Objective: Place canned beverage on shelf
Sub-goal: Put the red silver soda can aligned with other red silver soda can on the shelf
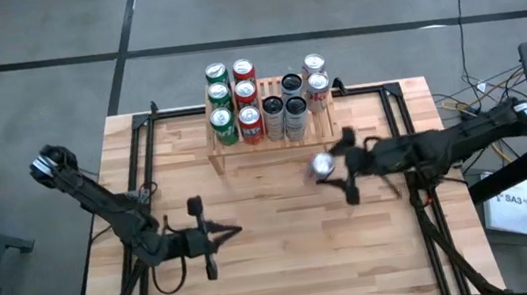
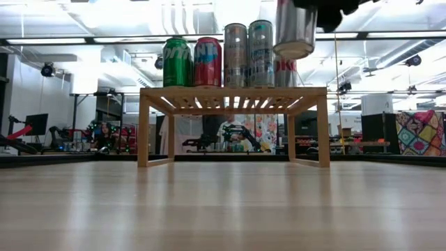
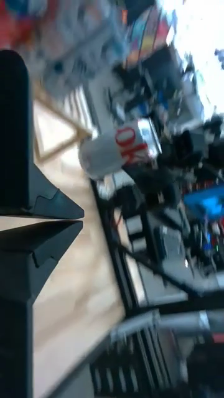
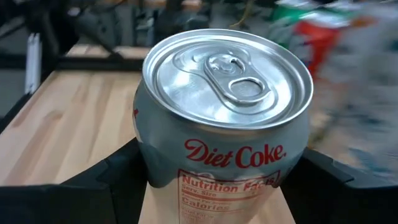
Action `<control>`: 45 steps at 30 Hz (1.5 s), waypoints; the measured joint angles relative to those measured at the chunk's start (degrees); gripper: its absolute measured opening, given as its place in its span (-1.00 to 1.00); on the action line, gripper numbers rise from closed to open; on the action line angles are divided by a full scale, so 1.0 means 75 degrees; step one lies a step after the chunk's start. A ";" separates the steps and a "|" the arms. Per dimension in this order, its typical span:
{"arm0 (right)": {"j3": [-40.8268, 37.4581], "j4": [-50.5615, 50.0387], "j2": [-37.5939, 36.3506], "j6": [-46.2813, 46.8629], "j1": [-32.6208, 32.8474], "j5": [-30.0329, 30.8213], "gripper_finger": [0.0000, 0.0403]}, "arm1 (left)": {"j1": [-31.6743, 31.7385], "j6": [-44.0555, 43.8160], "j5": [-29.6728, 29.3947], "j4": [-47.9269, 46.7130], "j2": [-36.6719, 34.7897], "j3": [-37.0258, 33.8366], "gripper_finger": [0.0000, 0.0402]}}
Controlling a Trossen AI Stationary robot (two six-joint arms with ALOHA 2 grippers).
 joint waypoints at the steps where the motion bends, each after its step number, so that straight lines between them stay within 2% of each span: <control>1: -0.0052 -0.0075 -0.0258 0.0019 -0.0115 0.0004 0.39 | 0.0043 0.0189 -0.0139 -0.0004 -0.0086 0.0000 -1.00; 7: -0.0086 -0.0794 -0.1297 0.0165 -0.1025 0.0023 0.39 | 0.0503 0.1010 -0.0108 -0.0534 -0.0696 0.0000 -1.00; 10: -0.0086 -0.1127 -0.1475 0.0253 -0.1555 -0.0325 0.39 | 0.0940 0.1096 0.0333 -0.0945 -0.1049 0.0000 -1.00; 15: -0.0086 -0.1307 -0.1338 0.0210 -0.2388 -0.1003 0.39 | 0.1710 0.1109 0.1259 -0.1457 -0.1430 0.0000 -1.00; 20: -0.0089 -0.1307 -0.1287 -0.0032 -0.3126 -0.1434 0.39 | 0.2084 0.1151 0.1376 -0.1667 -0.1548 0.0000 -1.00; 28: -0.0089 -0.1281 -0.1087 -0.0371 -0.4176 -0.2141 0.39 | 0.2134 0.1184 0.1461 -0.1684 -0.1566 0.0000 -1.00; 32: -0.0089 -0.1287 -0.0899 -0.0460 -0.4471 -0.2399 0.39 | 0.2140 0.1181 0.1458 -0.1678 -0.1566 0.0000 -1.00; 45: -0.0089 -0.1053 -0.0687 -0.0785 -0.4663 -0.2361 0.39 | 0.2178 0.1193 0.1441 -0.1667 -0.1566 0.0000 -1.00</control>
